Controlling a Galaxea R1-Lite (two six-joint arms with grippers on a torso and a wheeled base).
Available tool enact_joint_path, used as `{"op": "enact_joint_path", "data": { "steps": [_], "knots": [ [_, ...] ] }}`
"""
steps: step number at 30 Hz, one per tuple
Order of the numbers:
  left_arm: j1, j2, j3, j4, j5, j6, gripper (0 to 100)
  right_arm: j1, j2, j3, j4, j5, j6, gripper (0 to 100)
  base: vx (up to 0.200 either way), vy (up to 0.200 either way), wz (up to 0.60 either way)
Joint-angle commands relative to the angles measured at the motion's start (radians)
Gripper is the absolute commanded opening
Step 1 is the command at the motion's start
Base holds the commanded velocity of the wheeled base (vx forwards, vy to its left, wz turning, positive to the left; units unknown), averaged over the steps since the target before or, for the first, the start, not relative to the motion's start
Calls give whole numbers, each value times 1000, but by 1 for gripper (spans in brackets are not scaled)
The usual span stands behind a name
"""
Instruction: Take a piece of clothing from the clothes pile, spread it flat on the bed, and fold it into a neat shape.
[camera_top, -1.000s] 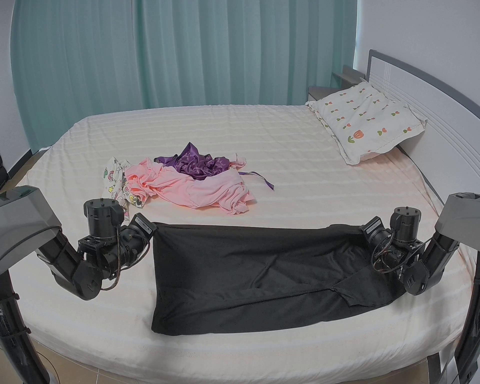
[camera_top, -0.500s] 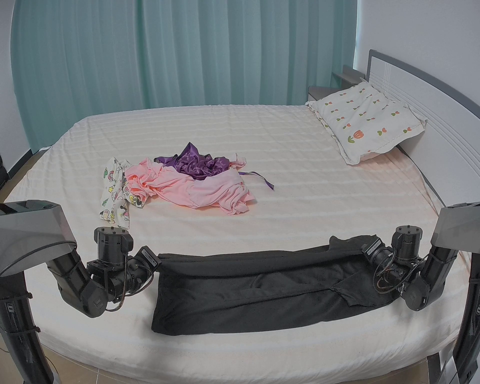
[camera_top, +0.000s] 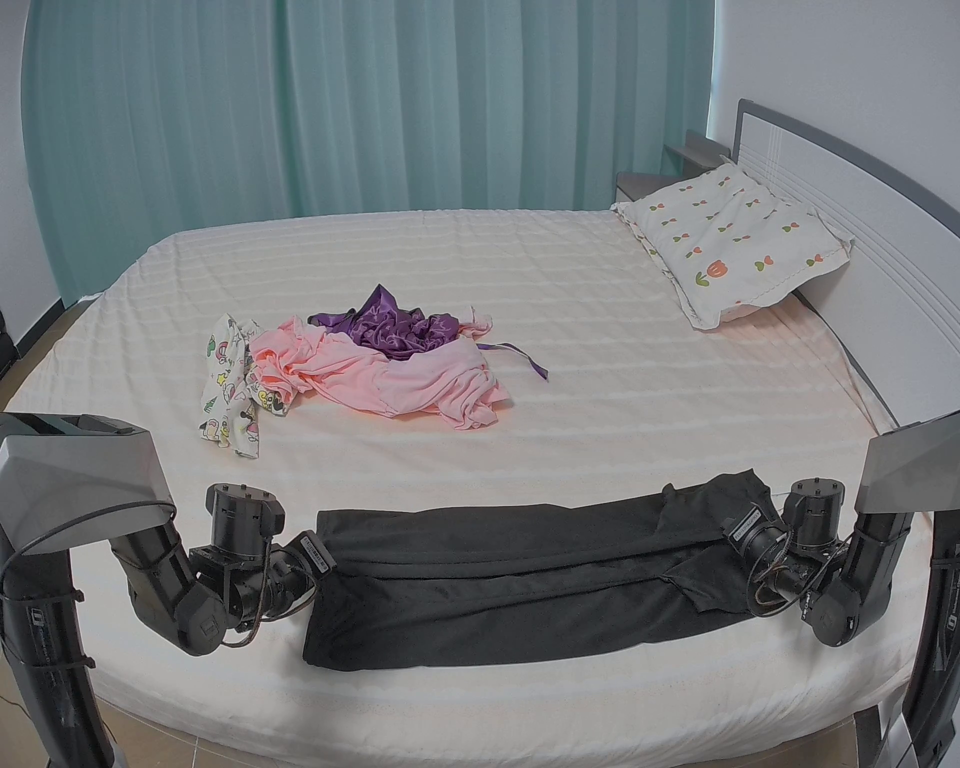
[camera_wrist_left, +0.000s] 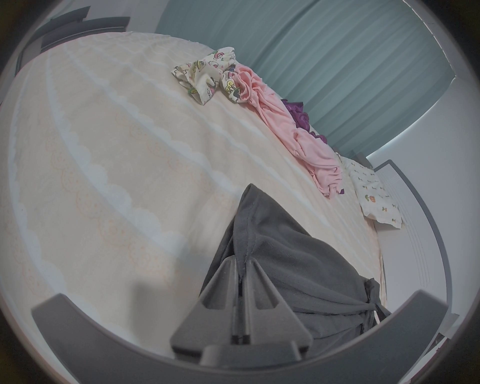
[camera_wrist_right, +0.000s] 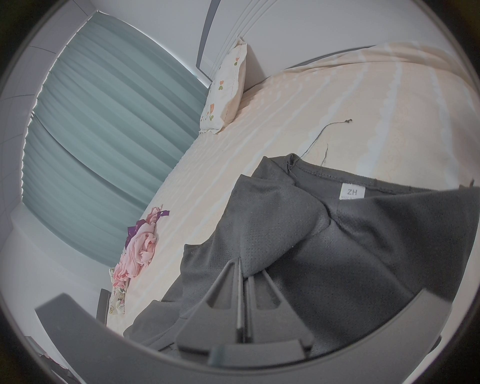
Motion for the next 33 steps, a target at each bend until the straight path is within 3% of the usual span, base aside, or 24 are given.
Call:
{"op": "enact_joint_path", "data": {
  "steps": [1, 2, 3, 12, 18, 23, 32, 33],
  "knots": [
    [-15, 18, 10, 0, 1, 3, 0, 1, 10, 7, -8, 2, 1, 0, 0, 0, 0],
    [-21, 18, 14, 2, 1, 4, 0, 1, 12, 8, -8, 2, 1, 0, 0, 0, 0],
    [-24, 18, 20, 2, 1, 7, 100, 1, 15, 10, -10, 2, 1, 100, 0, 0, 0],
    [-16, 1, 42, -4, 2, 33, 100, -11, -42, 65, -65, 8, 1, 100, 0, 0, 0],
    [17, -22, 65, -6, 2, 24, 100, -60, -49, 53, -60, 8, 1, 100, 0, 0, 0],
    [59, -33, 92, -30, -2, -54, 100, -128, -40, 45, -59, 63, 4, 100, 0, 0, 0],
    [50, -16, 140, -159, -4, -151, 100, -134, -14, 19, -51, 93, 8, 100, 0, 0, 0],
    [50, -16, 143, -162, -4, -151, 100, -134, -5, 18, -51, 100, 8, 0, 0, 0, 0]
  ]
}}
